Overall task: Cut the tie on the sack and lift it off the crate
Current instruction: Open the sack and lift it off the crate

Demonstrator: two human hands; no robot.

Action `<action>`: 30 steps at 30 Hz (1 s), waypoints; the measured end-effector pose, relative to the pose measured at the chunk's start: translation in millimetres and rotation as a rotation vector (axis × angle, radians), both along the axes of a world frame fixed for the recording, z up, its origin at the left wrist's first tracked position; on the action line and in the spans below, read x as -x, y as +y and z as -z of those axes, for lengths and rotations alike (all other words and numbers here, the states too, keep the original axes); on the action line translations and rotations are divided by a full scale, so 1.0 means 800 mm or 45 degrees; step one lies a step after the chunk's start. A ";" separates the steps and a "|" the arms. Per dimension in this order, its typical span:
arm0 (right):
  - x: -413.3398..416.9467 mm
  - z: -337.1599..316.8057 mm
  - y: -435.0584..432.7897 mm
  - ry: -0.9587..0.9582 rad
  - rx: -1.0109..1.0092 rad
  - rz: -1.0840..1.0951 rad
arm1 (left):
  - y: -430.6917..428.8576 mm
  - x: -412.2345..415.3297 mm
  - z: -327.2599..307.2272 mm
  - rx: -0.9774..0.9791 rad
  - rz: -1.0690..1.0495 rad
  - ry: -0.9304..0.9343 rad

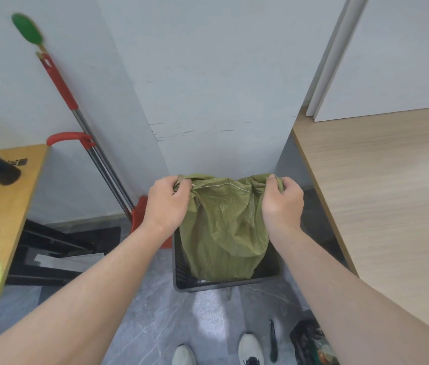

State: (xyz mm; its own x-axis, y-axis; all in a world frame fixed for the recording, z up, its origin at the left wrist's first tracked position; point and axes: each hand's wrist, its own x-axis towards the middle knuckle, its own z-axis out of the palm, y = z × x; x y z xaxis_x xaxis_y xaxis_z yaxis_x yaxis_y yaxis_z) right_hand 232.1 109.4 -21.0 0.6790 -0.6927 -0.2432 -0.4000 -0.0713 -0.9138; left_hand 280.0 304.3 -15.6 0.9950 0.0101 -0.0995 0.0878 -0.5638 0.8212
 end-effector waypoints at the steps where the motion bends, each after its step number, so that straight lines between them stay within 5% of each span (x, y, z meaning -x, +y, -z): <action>1: 0.000 -0.003 -0.001 -0.008 0.000 -0.005 | -0.002 -0.001 -0.004 0.002 -0.007 -0.003; 30: 0.005 -0.103 0.006 -0.436 0.039 -0.096 | -0.008 -0.001 -0.111 0.213 -0.009 -0.296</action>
State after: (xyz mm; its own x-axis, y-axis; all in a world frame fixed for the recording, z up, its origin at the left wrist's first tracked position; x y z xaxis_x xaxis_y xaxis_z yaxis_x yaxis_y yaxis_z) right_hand 228.3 114.4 61.7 0.7673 -0.6407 0.0277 -0.0633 -0.1187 -0.9909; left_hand 280.7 298.1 72.9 0.9913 0.0199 0.1304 -0.1102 -0.4188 0.9014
